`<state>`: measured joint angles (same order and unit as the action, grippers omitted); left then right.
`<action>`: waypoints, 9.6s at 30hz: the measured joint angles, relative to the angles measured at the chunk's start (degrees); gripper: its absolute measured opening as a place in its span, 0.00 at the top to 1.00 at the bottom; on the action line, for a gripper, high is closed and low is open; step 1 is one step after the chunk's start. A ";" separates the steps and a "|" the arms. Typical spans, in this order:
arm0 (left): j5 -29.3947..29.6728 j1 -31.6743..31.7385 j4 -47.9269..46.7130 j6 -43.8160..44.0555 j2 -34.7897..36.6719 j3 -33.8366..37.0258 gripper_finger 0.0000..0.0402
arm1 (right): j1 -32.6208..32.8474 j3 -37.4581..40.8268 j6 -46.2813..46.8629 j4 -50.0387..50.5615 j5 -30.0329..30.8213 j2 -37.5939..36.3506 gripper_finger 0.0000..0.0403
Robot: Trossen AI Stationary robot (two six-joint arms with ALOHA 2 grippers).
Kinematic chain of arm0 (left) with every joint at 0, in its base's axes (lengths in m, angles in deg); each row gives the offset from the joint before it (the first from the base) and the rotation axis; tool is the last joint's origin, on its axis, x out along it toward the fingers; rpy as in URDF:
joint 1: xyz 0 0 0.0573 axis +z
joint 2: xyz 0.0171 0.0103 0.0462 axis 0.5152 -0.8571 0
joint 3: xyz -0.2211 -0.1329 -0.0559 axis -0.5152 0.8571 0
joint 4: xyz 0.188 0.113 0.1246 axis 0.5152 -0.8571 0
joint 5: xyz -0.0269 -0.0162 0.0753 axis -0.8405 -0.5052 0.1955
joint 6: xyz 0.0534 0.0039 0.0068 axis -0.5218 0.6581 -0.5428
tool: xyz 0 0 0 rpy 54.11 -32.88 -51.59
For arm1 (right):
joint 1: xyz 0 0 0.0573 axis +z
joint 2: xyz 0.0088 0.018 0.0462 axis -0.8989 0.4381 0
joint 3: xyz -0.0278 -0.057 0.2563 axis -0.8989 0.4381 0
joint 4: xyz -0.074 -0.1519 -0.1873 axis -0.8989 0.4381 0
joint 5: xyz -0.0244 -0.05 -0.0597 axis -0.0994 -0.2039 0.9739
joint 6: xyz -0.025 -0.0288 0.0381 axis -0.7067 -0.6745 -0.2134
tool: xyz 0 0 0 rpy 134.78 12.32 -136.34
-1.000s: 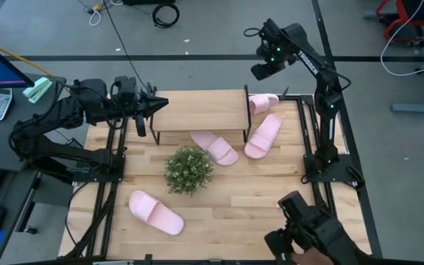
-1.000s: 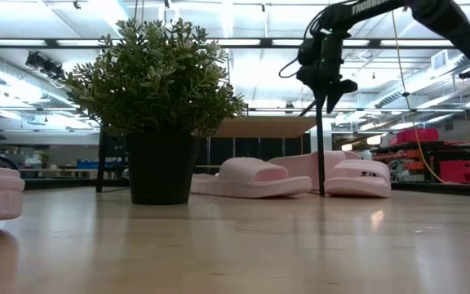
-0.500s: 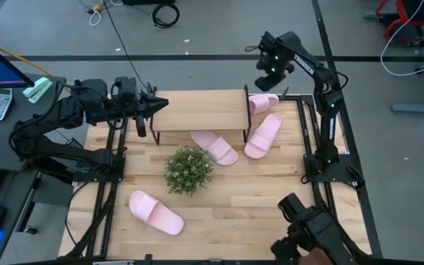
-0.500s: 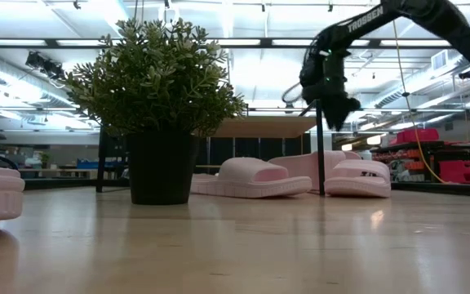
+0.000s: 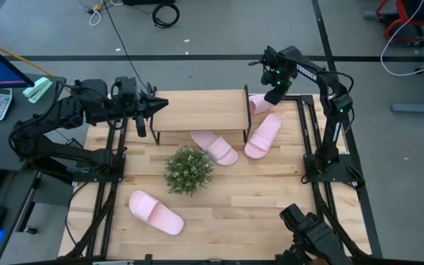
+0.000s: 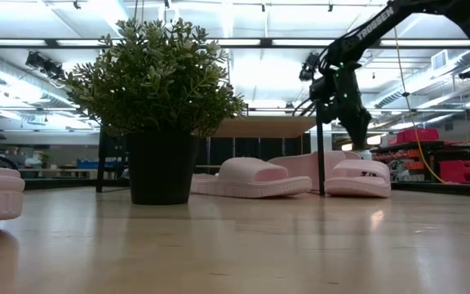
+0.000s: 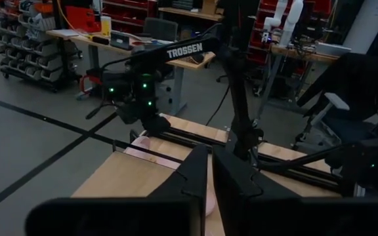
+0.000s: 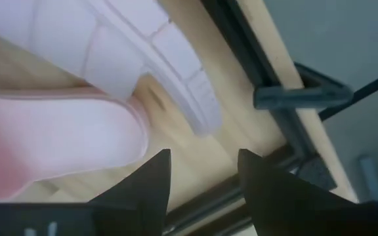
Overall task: Pick and place slides into the shelf
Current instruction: Put the pink slide on the shelf
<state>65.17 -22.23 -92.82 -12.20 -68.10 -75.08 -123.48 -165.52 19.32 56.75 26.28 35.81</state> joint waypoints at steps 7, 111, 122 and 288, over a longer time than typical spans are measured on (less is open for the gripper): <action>0.00 0.00 0.04 1.20 0.01 0.00 0.95 | 0.00 0.14 -2.79 -4.71 -4.30 -0.02 0.54; 0.17 0.07 -4.41 -4.00 0.01 0.04 0.93 | 22.89 -0.43 2.56 12.25 17.71 -34.42 0.90; 1.69 0.07 -4.39 -3.89 0.01 0.04 0.93 | 39.06 -15.62 4.23 11.15 16.43 -27.04 0.90; -2.78 0.07 -18.43 2.64 2.91 0.00 0.50 | 37.83 6.37 90.99 -77.46 -25.49 -10.60 0.90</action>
<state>62.39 -22.17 -111.25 -9.57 -65.19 -75.08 -85.65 -159.15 110.31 -20.71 0.79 25.21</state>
